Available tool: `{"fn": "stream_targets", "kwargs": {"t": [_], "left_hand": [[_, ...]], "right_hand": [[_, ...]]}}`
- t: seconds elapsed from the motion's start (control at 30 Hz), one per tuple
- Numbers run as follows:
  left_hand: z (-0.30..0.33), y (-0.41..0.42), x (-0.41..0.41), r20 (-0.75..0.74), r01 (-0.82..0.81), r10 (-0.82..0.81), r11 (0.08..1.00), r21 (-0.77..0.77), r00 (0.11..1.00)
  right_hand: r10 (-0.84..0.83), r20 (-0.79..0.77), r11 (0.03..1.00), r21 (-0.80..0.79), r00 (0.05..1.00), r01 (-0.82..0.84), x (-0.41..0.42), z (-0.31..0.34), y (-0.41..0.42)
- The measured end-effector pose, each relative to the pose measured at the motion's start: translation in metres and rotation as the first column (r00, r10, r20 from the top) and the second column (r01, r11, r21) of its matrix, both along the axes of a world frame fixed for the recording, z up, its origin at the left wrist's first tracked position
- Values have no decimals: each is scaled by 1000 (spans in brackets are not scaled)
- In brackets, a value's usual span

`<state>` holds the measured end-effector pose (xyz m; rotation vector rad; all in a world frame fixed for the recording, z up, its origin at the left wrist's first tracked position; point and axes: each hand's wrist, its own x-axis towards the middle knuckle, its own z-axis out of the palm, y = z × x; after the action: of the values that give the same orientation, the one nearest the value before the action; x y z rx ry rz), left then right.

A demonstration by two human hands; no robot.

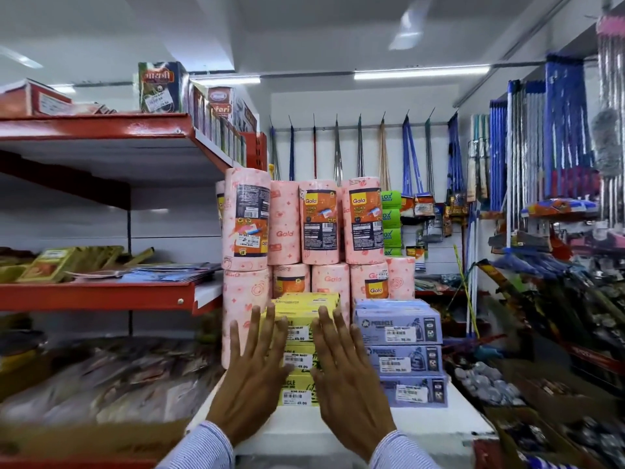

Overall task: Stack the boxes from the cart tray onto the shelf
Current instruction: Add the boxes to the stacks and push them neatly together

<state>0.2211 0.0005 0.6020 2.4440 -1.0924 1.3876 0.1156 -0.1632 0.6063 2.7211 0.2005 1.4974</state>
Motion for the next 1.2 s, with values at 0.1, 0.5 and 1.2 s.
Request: {"fn": "stream_targets", "kwargs": {"t": [0.1,0.5,1.2], "left_hand": [[-9,3,15,-27,-7,7,1000,-28,1000],[-10,3,28,-77,104,-110,992,-76,991],[15,-120,-46,-39,232,-233,972,-25,972]], "right_hand": [[6,-15,1000,18,1000,-6,23,-1,9],[-61,-42,998,-37,997,59,48,-4,3],[-199,37,977,89,979,195,-31,-5,-120]]}}
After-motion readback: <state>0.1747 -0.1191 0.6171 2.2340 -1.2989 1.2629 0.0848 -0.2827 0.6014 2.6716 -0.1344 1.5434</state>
